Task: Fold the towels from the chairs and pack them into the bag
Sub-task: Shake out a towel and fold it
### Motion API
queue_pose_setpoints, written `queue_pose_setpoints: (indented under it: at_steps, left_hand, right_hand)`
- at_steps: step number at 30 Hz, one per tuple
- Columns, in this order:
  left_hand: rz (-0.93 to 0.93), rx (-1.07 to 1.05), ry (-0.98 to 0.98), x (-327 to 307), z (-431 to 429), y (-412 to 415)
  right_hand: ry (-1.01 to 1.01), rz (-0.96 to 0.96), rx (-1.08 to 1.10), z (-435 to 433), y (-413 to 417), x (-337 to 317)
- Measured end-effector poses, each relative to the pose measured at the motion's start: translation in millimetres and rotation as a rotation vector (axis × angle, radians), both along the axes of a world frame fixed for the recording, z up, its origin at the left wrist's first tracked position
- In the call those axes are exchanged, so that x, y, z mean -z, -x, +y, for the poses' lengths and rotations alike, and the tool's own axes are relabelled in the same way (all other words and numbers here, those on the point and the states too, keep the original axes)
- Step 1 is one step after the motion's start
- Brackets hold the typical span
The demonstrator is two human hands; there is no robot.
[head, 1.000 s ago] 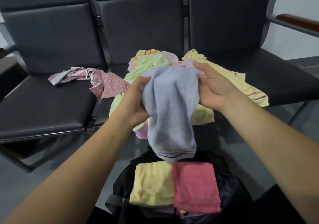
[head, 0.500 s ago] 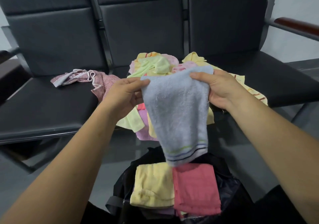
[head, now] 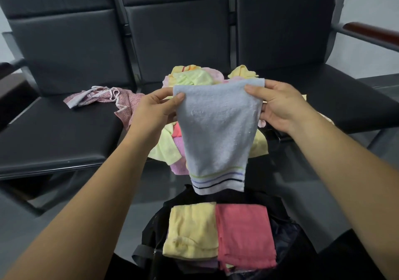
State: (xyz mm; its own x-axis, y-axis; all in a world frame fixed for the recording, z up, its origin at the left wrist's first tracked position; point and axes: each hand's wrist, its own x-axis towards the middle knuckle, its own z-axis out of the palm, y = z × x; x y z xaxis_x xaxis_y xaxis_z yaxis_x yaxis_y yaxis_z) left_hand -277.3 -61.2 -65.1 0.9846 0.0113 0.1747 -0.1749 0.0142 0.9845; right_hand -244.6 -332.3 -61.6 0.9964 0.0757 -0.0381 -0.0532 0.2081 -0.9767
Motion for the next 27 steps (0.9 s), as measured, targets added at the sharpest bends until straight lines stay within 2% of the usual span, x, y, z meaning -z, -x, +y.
queue_pose_setpoints:
  at_steps: [4, 6, 8, 11, 15, 17, 21, 25, 27]
  left_hand:
    - [0.026, 0.022, 0.137, -3.2, -4.5, 2.7]
    - [-0.002, 0.046, 0.143, -4.0, -2.9, 4.0]
    - [-0.025, 0.021, 0.093, -4.0, -0.3, 4.8]
    - [-0.073, -0.063, -0.032, -5.1, 0.6, 6.9]
    - [-0.118, -0.151, -0.101, -4.2, 0.9, 7.0]
    - [-0.133, -0.182, -0.093, -4.9, 1.9, 6.9]
    - [-0.164, -0.136, -0.016, -9.1, 2.3, 9.8]
    - [-0.198, -0.002, -0.059, -13.1, -10.6, 18.2]
    - [-0.201, 0.060, -0.082, -14.4, -17.6, 20.5]
  right_hand:
    - [-0.354, 0.118, -0.147, 5.6, -2.3, 0.1]
    - [-0.406, 0.120, -0.185, 4.6, -0.1, -4.5]
    - [-0.296, 0.081, -0.172, 3.4, 1.8, -8.5]
    - [-0.125, 0.002, -0.031, 0.6, 3.2, -8.1]
    - [0.171, -0.155, 0.122, 3.1, 6.3, -5.3]
    - [0.188, -0.211, 0.143, 3.8, 6.8, -6.0]
    - [0.117, -0.295, 0.060, 7.3, 10.4, -7.8]
    - [0.177, -0.392, -0.194, 19.0, 15.6, -8.1]
    - [0.286, -0.386, -0.293, 28.7, 19.7, -4.9]
